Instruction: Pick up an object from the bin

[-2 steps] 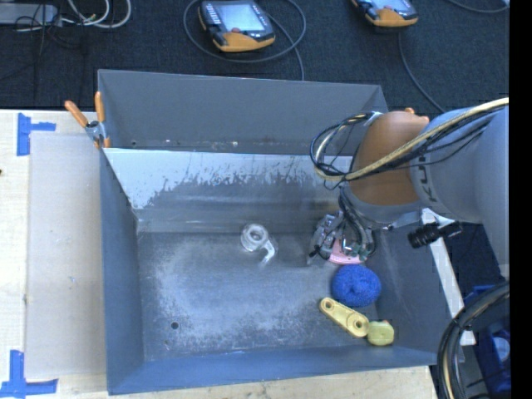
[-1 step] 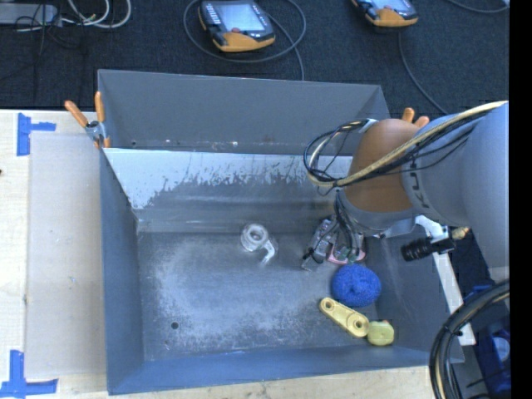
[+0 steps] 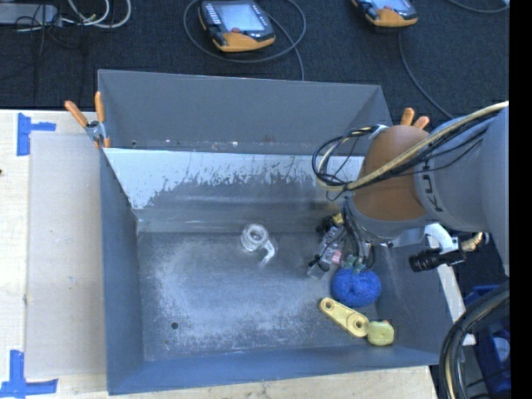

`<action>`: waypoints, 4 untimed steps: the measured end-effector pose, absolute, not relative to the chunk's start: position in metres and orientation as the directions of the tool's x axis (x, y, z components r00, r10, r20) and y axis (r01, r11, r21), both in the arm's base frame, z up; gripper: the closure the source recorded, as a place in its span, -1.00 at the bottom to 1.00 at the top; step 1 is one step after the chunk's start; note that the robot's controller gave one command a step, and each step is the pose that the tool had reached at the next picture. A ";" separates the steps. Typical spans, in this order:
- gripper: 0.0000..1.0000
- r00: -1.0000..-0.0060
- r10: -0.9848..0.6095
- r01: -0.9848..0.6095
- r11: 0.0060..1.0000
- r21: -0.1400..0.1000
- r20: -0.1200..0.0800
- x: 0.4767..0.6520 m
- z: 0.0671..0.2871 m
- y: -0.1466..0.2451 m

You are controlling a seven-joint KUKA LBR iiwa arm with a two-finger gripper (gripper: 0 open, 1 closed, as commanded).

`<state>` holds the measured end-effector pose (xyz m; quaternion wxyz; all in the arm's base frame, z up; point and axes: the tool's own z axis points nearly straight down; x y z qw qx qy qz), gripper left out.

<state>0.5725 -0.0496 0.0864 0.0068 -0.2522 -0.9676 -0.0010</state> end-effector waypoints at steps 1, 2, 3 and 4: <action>1.00 -0.865 0.502 0.502 0.865 0.000 0.013 0.582 0.106 -0.045; -1.00 -0.866 0.500 0.500 0.866 -0.002 0.014 0.581 0.105 -0.045; -1.00 -0.981 0.193 0.193 0.981 0.002 0.021 0.506 0.072 -0.080; -1.00 -0.995 0.096 0.096 0.995 0.003 0.018 0.559 0.070 -0.110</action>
Offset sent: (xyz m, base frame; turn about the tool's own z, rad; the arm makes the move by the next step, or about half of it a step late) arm 0.0085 0.0044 0.0191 0.0189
